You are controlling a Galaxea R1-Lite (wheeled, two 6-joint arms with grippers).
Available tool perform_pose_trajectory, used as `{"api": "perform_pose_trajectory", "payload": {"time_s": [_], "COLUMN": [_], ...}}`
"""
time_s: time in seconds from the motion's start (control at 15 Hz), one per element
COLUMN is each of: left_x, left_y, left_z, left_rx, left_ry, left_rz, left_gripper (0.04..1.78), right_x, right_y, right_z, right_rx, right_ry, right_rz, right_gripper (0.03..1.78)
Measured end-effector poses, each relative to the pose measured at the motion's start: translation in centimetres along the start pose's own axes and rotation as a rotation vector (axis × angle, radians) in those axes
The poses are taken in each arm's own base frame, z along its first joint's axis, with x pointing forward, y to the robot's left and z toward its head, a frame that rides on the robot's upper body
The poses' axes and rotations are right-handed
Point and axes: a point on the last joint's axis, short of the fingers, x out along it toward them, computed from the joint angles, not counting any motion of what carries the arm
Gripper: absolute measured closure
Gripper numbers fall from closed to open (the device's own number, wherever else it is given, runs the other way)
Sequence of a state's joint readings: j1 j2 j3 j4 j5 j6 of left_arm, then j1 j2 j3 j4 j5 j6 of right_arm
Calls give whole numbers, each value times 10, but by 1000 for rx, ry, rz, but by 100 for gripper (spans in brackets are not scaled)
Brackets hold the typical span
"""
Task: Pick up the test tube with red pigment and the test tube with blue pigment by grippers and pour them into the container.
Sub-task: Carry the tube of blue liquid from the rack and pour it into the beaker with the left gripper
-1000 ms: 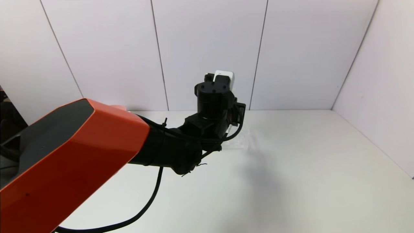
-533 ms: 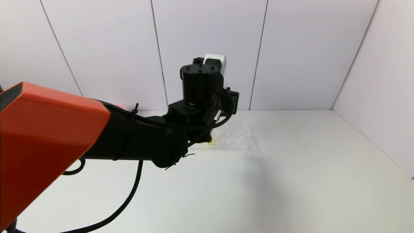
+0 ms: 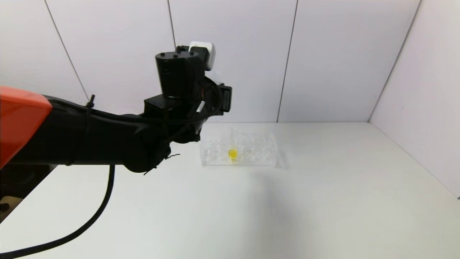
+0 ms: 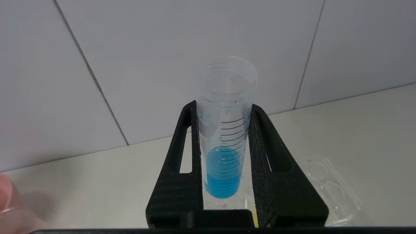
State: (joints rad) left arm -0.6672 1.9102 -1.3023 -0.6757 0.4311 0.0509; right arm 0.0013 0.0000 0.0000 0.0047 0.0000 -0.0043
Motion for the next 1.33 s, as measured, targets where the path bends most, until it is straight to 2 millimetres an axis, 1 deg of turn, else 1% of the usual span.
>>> {"api": "perform_pose_trajectory", "payload": {"time_s": [0.27,0.53,1.0,1.2,1.33], "left_x": [-10,-16,-22,-28,-32], "left_y": [41,77,131,159,173], "left_z": [9,14,3,-3,-5], "left_rx": [12,28,49,50,48], "left_ry": [1,-3,32,55,63], "left_rz": [88,170,270,303,316], "left_gripper": [138,138,138,138,138], "right_x": [0,0,0,0,0], "right_y": [0,0,0,0,0], "right_z": [0,0,0,0,0], "right_rx": [0,0,0,0,0], "right_ry": [0,0,0,0,0], "right_rz": [0,0,0,0,0], "right_gripper": [4,4,4,4,4]}}
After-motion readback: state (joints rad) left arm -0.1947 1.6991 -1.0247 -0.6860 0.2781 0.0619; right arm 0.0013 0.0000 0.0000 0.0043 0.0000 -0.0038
